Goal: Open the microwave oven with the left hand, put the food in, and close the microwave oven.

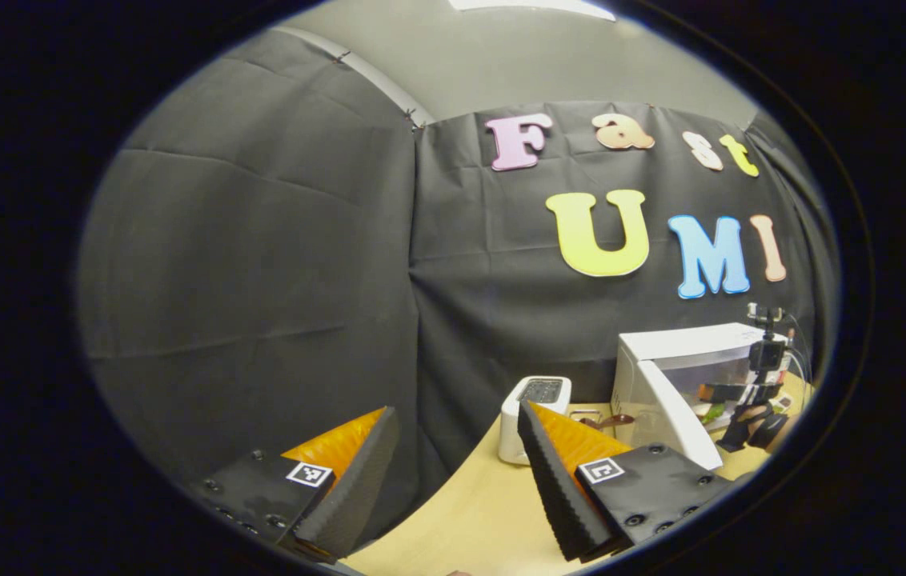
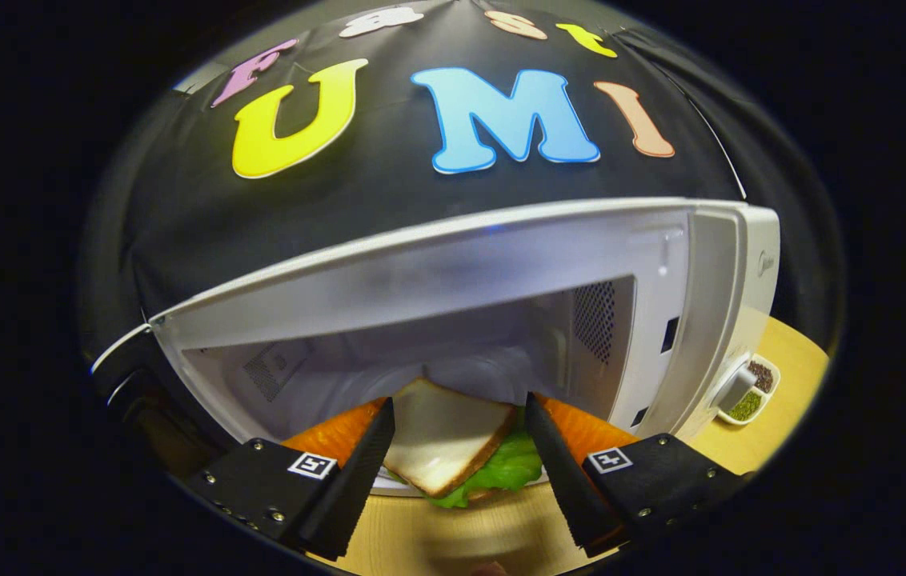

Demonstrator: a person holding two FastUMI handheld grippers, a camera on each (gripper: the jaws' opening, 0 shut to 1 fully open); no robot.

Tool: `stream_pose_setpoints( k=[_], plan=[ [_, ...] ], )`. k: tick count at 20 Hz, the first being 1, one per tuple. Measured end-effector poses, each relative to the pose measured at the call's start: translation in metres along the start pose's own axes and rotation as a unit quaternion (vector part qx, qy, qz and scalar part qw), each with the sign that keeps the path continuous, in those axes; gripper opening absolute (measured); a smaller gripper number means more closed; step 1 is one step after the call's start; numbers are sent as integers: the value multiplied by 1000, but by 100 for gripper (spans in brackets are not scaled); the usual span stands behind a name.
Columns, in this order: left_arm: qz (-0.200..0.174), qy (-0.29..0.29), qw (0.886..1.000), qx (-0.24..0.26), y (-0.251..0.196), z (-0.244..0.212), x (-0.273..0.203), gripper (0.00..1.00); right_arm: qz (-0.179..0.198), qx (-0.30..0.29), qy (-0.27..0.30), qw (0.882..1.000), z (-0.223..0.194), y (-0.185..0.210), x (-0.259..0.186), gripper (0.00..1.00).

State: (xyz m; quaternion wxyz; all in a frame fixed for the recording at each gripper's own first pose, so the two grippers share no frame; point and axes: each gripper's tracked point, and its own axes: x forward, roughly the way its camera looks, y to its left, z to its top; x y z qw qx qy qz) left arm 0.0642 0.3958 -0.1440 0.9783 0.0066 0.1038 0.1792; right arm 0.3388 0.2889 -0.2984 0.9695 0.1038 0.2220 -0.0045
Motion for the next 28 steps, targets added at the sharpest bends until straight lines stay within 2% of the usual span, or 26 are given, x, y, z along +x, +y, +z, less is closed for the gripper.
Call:
stream_pose_setpoints(
  k=[4, 7, 12, 16, 21, 23, 27, 28],
  plan=[
    [-6, 3, 1000, -7, -8, -13, 5, 98, 41, -31, -29, 998, 37, 10, -52, 98],
    [-10, 8, 1000, -7, -21, -23, -9, 97, 67, -56, -58, 994, 69, 9, -102, 98],
    [-15, 18, 1000, -9, -34, -42, -22, 98, 87, -80, -129, 985, 119, -4, -188, 98],
    [-15, 28, 999, 5, -49, -58, -32, 97, 107, -80, -141, 981, 129, -17, -240, 98],
    [-19, 47, 999, 5, -73, -85, -36, 98, 110, -84, -143, 980, 132, -44, -284, 98],
    [-23, 58, 998, 5, -83, -96, -35, 85, 106, -81, -143, 981, 135, -56, -294, 98],
    [-40, 76, 996, 6, -105, -115, -31, 47, 96, -81, -148, 981, 142, -75, -310, 98],
    [-43, 82, 996, 5, -111, -117, -32, 44, 95, -82, -150, 981, 145, -77, -312, 98]
  ],
)
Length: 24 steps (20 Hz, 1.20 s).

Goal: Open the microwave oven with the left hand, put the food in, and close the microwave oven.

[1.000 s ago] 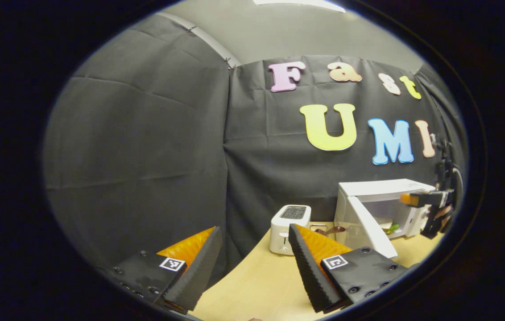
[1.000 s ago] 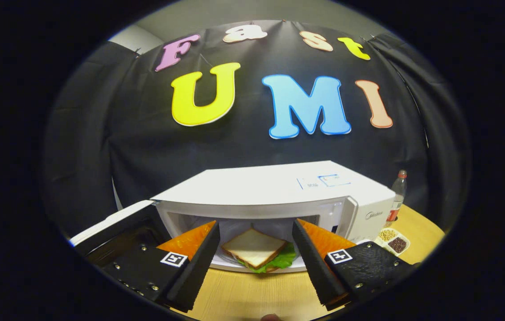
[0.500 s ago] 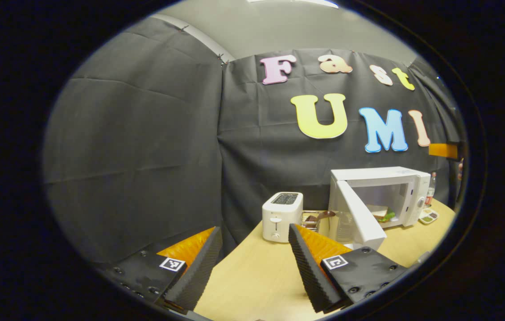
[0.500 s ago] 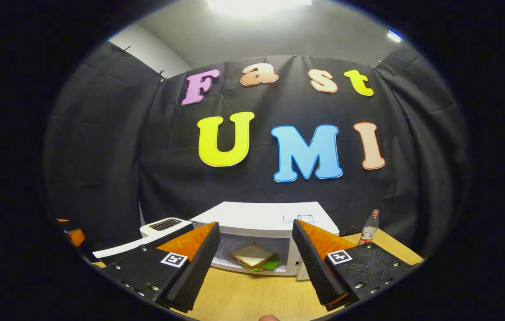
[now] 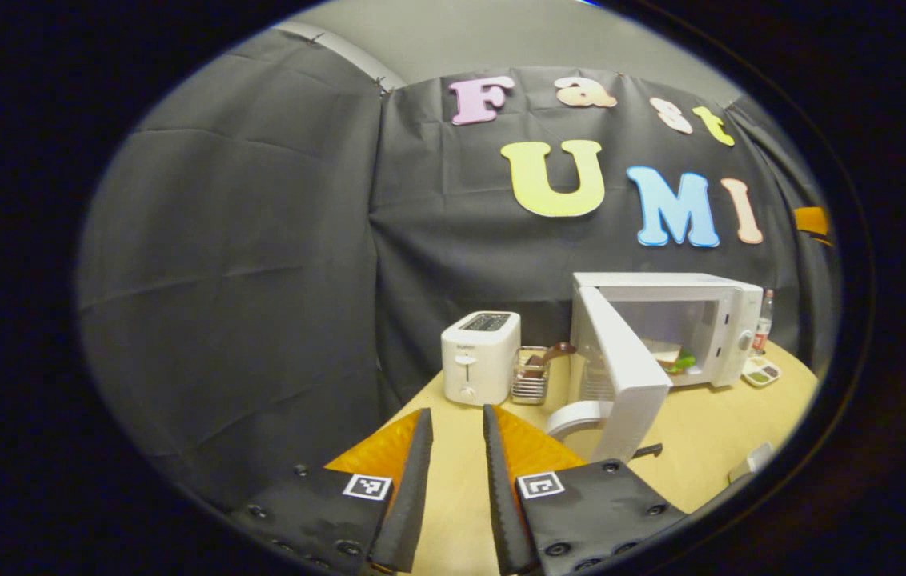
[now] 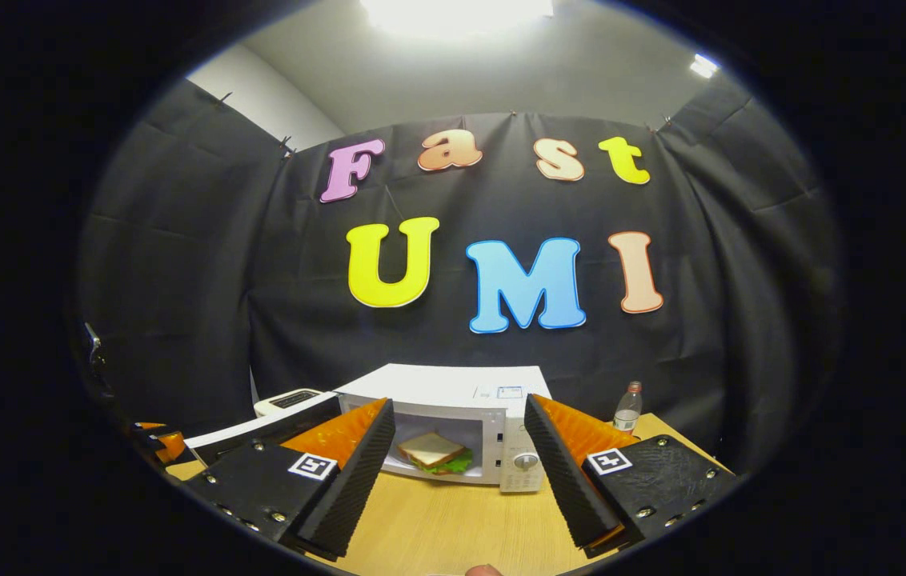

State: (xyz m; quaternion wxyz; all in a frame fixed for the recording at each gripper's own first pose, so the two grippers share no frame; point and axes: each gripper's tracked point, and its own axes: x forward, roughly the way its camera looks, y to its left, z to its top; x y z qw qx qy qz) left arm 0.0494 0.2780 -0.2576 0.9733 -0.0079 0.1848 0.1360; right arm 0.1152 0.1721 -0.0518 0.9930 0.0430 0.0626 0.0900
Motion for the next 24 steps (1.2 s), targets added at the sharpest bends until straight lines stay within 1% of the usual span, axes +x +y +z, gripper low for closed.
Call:
stream_pose_setpoints(
  k=[1, 2, 3, 5, 7, 8, 9, 10, 13, 14, 15, 19, 20, 21, 22, 24],
  plan=[
    [-1, 6, 1000, 2, -1, -4, 4, 27, -3, -2, -2, 1000, 2, -4, -2, 98],
    [-13, 18, 1000, -2, -11, -16, 8, 10, -6, -2, -4, 1000, 4, -8, -4, 98],
    [-31, 28, 999, -8, -23, -17, 9, 14, -9, -2, -4, 1000, 6, -10, -6, 98],
    [-48, 33, 998, -5, -36, -22, 17, 13, -15, -1, -5, 1000, 6, -15, -11, 98],
    [-58, 36, 998, -7, -43, -22, 11, 2, -21, 1, -2, 1000, 5, -21, -17, 98],
    [-69, 42, 997, -12, -51, -24, 8, 12, -22, 4, -1, 1000, 4, -21, -18, 98],
    [-78, 44, 996, -13, -58, -25, 7, 12, -23, 4, 2, 1000, 2, -24, -18, 98],
    [-87, 44, 995, -10, -66, -23, 7, 7, -26, 4, 7, 1000, -2, -26, -20, 98],
    [-126, 37, 991, -5, -100, -11, 4, 7, -33, 5, 16, 999, -8, -31, -23, 98],
    [-140, 38, 989, -3, -114, -10, 5, 3, -36, 5, 17, 999, -8, -33, -25, 98],
    [-155, 39, 987, 1, -127, -9, 7, 7, -41, 4, 16, 999, -6, -36, -27, 98],
    [-219, 43, 975, 16, -185, -6, 15, 7, -63, 5, 17, 998, -3, -51, -30, 98],
    [-233, 44, 971, 18, -198, -6, 17, 11, -70, 4, 16, 997, -3, -57, -31, 98],
    [-249, 46, 967, 23, -211, -5, 18, 3, -77, 3, 17, 997, -1, -62, -31, 98],
    [-263, 47, 963, 28, -226, -2, 22, 7, -84, 2, 18, 996, -1, -66, -34, 98],
    [-288, 45, 956, 36, -251, 0, 28, 7, -100, 2, 21, 995, -3, -77, -36, 98]
  ],
)
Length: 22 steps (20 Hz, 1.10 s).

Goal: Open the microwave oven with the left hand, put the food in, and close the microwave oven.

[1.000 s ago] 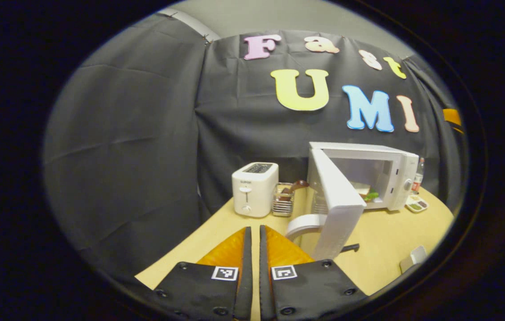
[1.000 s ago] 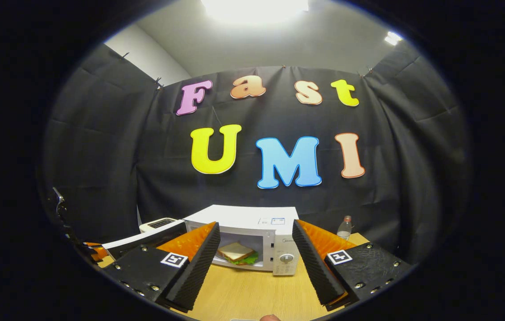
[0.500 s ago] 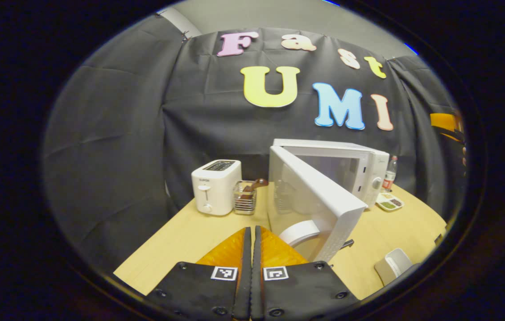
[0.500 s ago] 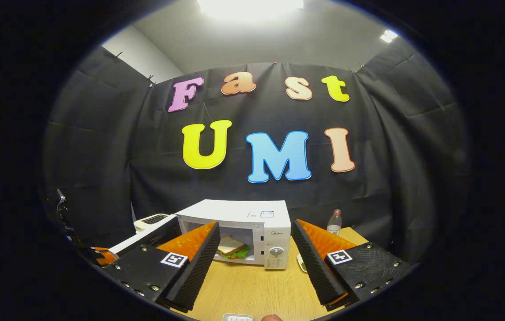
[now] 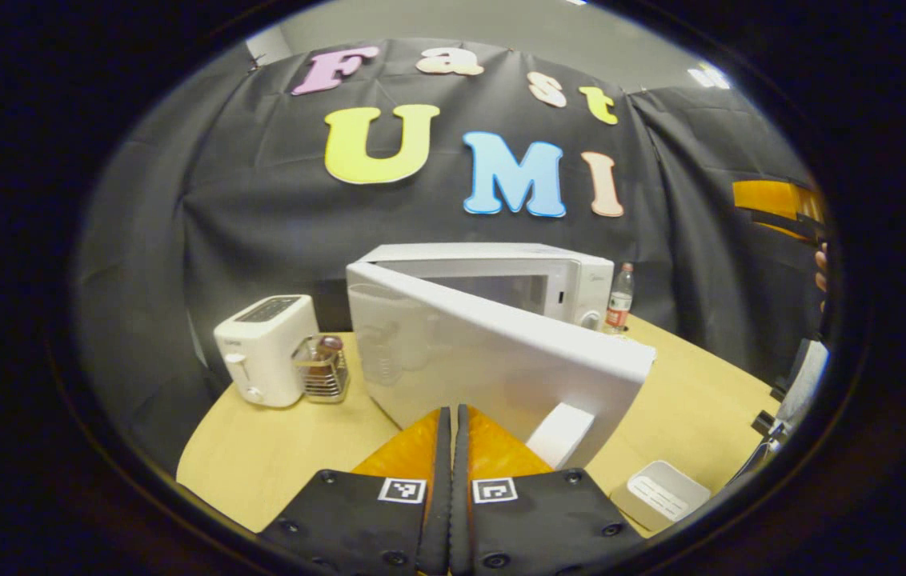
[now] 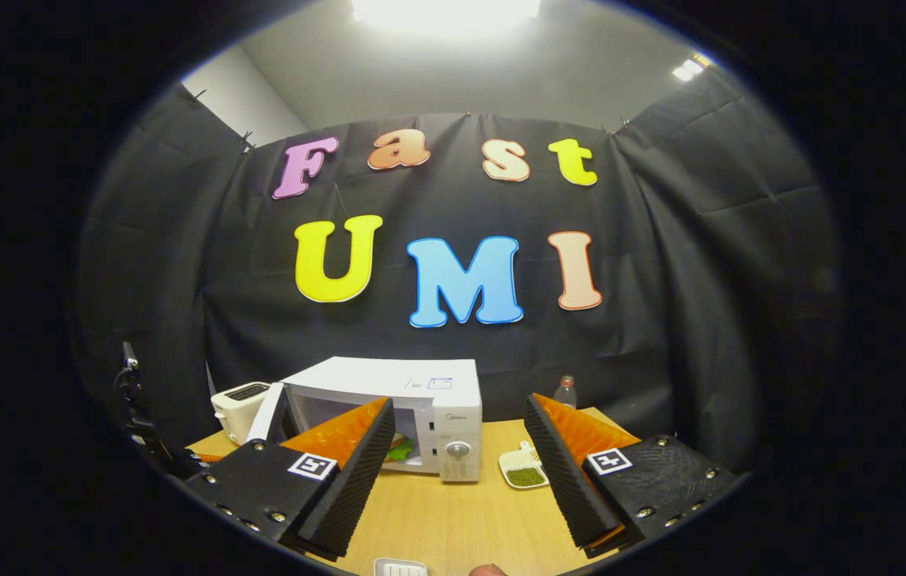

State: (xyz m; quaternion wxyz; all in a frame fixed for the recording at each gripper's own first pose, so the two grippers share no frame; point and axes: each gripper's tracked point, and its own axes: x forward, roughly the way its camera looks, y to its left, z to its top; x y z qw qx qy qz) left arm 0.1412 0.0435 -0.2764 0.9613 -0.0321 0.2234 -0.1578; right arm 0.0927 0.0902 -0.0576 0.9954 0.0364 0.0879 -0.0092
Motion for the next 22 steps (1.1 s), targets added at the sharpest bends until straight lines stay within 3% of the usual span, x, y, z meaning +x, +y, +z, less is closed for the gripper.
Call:
stream_pose_setpoints(
  k=[5, 8, 9, 11, 14, 15, 18, 22],
  plan=[
    [-39, -4, 999, 8, -34, 19, 42, 2, -35, 4, 7, 999, -3, -24, -7, 98],
    [-51, -8, 999, 5, -43, 30, 67, 3, -55, 5, 10, 998, -4, -35, -8, 98],
    [-53, -10, 999, 6, -46, 34, 76, 7, -62, 4, 10, 998, -3, -41, -10, 98],
    [-61, -10, 998, 6, -54, 40, 93, 2, -78, -1, 10, 997, -4, -54, -14, 98],
    [-68, -10, 998, 11, -66, 46, 117, 2, -101, -4, 11, 995, -4, -74, -23, 98],
    [-70, -10, 997, 11, -70, 48, 125, 7, -111, -4, 12, 994, -5, -81, -26, 98],
    [-71, -17, 997, 13, -77, 58, 146, 2, -130, 1, 14, 991, -7, -93, -32, 98],
    [-62, -27, 998, 21, -77, 66, 171, 7, -145, -15, 5, 989, 2, -102, -42, 97]
  ],
)
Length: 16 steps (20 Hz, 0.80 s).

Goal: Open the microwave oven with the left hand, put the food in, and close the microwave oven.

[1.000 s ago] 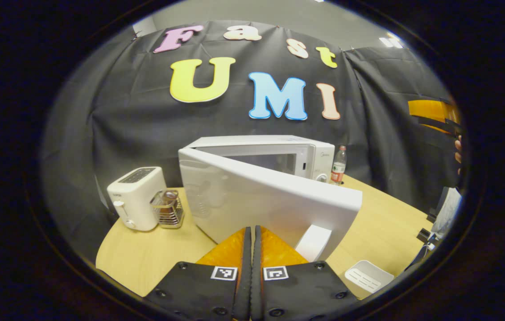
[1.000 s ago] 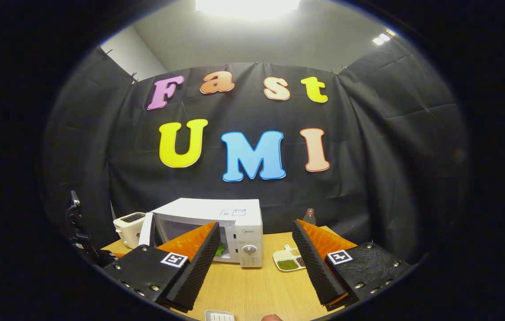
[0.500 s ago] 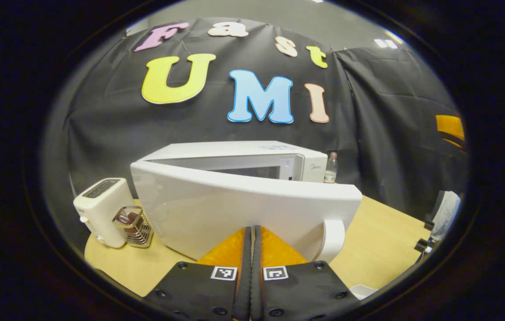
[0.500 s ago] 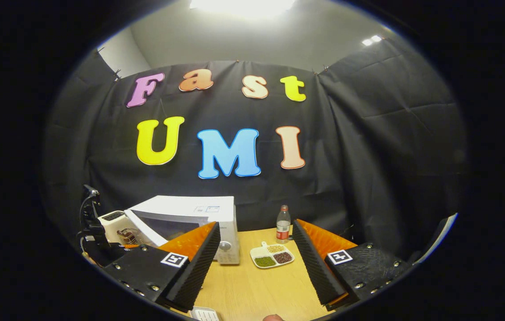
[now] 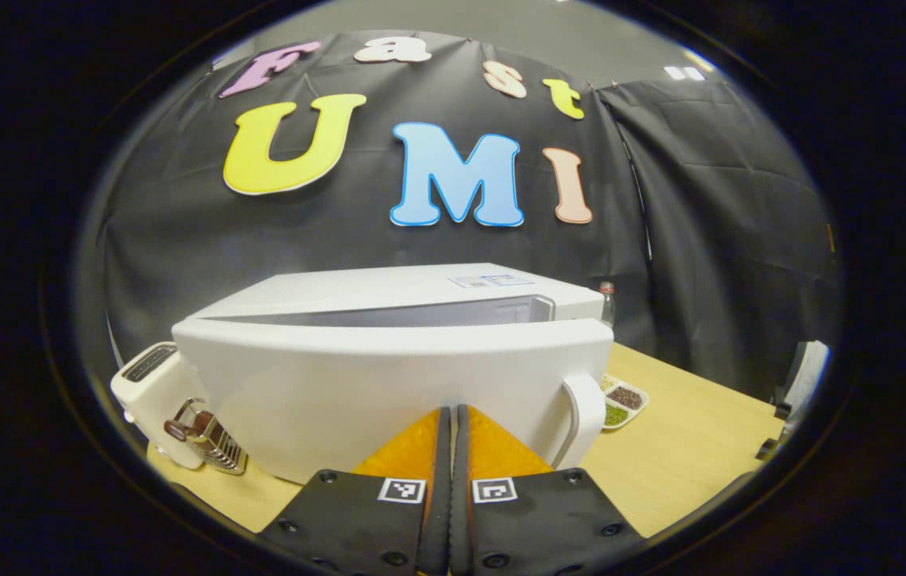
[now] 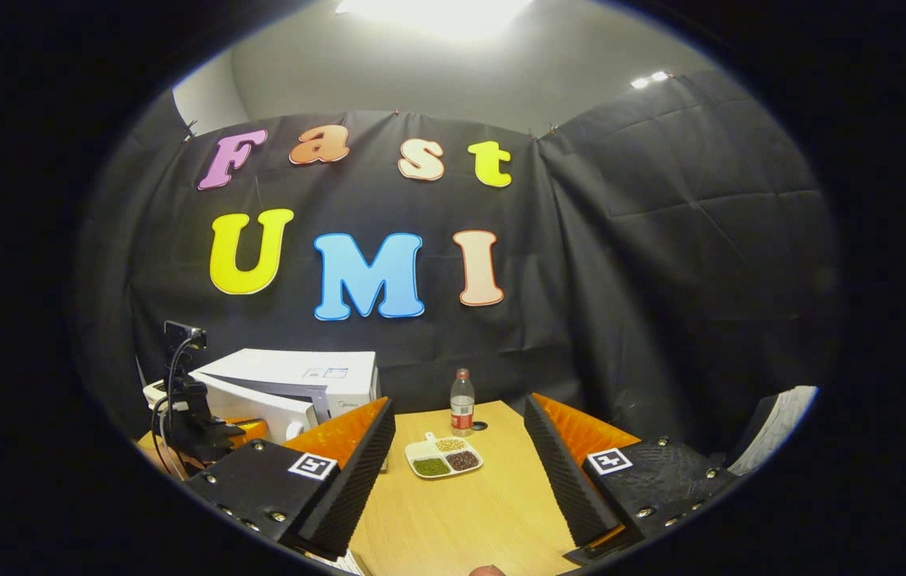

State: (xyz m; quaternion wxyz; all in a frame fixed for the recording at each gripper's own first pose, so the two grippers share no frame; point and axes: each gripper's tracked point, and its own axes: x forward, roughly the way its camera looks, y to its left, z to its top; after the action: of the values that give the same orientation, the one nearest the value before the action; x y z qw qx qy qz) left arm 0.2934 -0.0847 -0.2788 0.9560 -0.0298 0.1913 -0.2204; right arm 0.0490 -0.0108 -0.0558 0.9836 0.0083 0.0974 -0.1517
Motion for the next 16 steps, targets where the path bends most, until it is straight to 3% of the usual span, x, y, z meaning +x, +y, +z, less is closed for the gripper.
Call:
stream_pose_setpoints(
  k=[3, 4, 8, 14, 16],
  plan=[
    [19, -1, 1000, -5, 11, 1, 19, 3, -9, -3, 3, 1000, -3, -11, -2, 98],
    [24, 1, 1000, -12, 13, 0, 25, 7, -12, -1, 5, 1000, -4, -14, -2, 98],
    [30, -1, 999, -28, 15, 2, 36, 7, -19, 0, 18, 1000, -14, -17, -1, 98],
    [57, -17, 998, 4, 24, 7, 46, 7, -8, 5, 20, 1000, -16, -4, 5, 98],
    [41, -8, 999, -4, 11, 6, 49, 7, 2, -9, 21, 1000, -19, 3, 6, 98]
  ],
)
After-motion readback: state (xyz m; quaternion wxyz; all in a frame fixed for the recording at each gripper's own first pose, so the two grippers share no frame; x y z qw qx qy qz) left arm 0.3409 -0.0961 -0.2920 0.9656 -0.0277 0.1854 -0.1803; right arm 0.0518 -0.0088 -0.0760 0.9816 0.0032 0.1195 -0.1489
